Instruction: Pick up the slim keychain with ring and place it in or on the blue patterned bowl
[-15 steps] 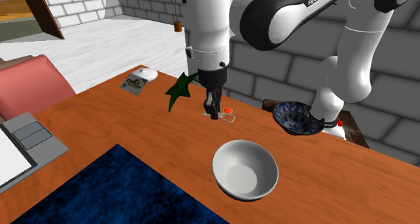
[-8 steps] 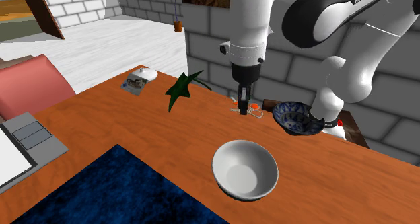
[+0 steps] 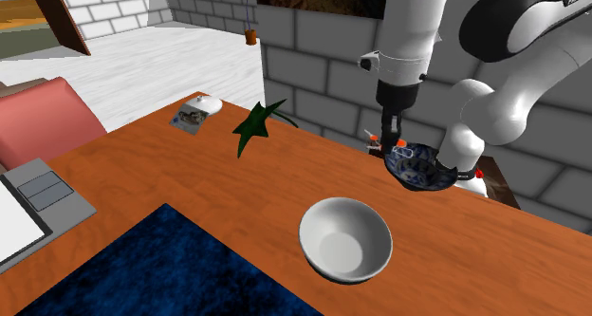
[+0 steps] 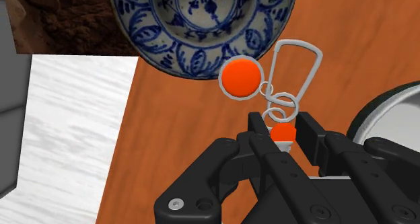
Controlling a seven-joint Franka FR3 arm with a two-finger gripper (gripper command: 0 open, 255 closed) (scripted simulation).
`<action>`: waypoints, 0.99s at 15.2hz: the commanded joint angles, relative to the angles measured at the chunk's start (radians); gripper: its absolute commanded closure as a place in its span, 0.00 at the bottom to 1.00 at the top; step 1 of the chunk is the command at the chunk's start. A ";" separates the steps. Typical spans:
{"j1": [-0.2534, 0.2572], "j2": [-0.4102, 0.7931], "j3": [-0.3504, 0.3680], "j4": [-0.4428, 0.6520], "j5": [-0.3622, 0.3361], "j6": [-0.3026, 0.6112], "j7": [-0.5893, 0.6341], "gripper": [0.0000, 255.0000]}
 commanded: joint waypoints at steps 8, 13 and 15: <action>0.119 -0.399 -0.059 -0.245 0.060 -0.163 0.000 1.00; 0.129 -0.404 -0.039 -0.312 0.080 -0.101 -0.002 1.00; 0.133 -0.403 -0.030 -0.338 0.089 -0.075 -0.003 1.00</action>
